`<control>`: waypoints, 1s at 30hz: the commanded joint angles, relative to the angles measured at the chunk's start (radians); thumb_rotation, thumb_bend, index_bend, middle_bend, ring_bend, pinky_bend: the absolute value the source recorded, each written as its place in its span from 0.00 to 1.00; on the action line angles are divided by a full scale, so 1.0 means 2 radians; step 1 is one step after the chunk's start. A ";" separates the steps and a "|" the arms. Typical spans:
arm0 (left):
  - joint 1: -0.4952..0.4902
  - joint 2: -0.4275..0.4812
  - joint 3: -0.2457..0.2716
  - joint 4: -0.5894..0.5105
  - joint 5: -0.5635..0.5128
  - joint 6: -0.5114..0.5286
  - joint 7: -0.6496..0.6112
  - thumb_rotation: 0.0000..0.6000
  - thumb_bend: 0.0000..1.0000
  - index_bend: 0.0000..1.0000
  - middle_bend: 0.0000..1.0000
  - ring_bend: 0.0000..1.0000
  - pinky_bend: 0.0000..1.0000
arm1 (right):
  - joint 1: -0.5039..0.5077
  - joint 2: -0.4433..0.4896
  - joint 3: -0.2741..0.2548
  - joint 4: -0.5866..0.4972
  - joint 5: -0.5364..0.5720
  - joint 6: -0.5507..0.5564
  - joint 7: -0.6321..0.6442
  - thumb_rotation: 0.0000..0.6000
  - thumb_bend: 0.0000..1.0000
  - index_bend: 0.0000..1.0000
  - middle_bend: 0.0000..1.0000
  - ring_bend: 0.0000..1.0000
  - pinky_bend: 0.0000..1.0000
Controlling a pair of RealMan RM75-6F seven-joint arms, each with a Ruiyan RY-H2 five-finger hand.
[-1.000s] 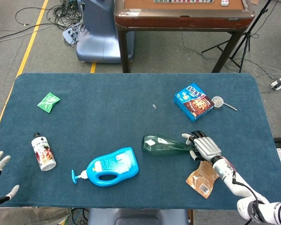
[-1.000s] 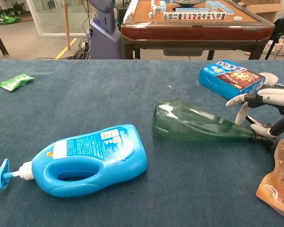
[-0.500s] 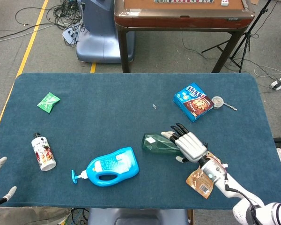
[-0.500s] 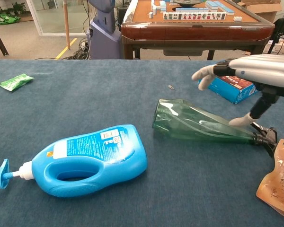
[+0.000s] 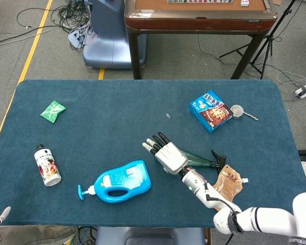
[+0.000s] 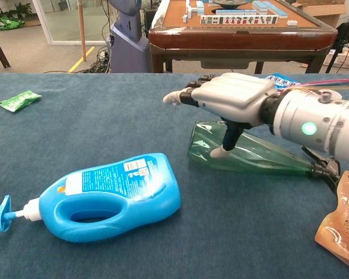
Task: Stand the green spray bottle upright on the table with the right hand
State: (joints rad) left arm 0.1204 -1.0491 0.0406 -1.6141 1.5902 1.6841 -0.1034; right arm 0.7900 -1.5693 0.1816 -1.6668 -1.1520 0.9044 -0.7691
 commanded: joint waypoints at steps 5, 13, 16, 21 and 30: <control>0.001 -0.002 -0.001 0.004 0.002 0.002 -0.004 1.00 0.26 0.10 0.00 0.00 0.00 | 0.035 -0.049 -0.005 0.024 0.059 0.009 -0.061 1.00 0.00 0.00 0.07 0.00 0.05; 0.002 -0.003 -0.001 0.005 0.002 0.001 -0.004 1.00 0.26 0.10 0.00 0.00 0.00 | 0.060 -0.088 0.006 0.086 0.096 0.021 -0.075 1.00 0.00 0.00 0.06 0.00 0.05; 0.003 -0.003 -0.001 0.006 0.000 0.000 -0.006 1.00 0.26 0.10 0.00 0.00 0.00 | 0.066 -0.094 0.014 0.107 0.113 0.022 -0.072 1.00 0.00 0.00 0.06 0.00 0.05; 0.002 -0.003 -0.002 0.006 0.001 -0.003 -0.005 1.00 0.26 0.10 0.00 0.00 0.00 | 0.073 -0.097 0.023 0.141 0.142 0.020 -0.065 1.00 0.00 0.00 0.06 0.00 0.05; -0.003 -0.003 -0.003 0.004 0.002 -0.010 -0.002 1.00 0.26 0.10 0.00 0.00 0.00 | 0.086 -0.099 0.049 0.207 0.195 0.010 -0.043 1.00 0.00 0.00 0.06 0.00 0.05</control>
State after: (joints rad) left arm 0.1150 -1.0552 0.0356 -1.6067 1.5942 1.6636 -0.1069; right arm 0.9555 -1.7655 0.2664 -1.2733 -0.7777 0.9303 -0.8667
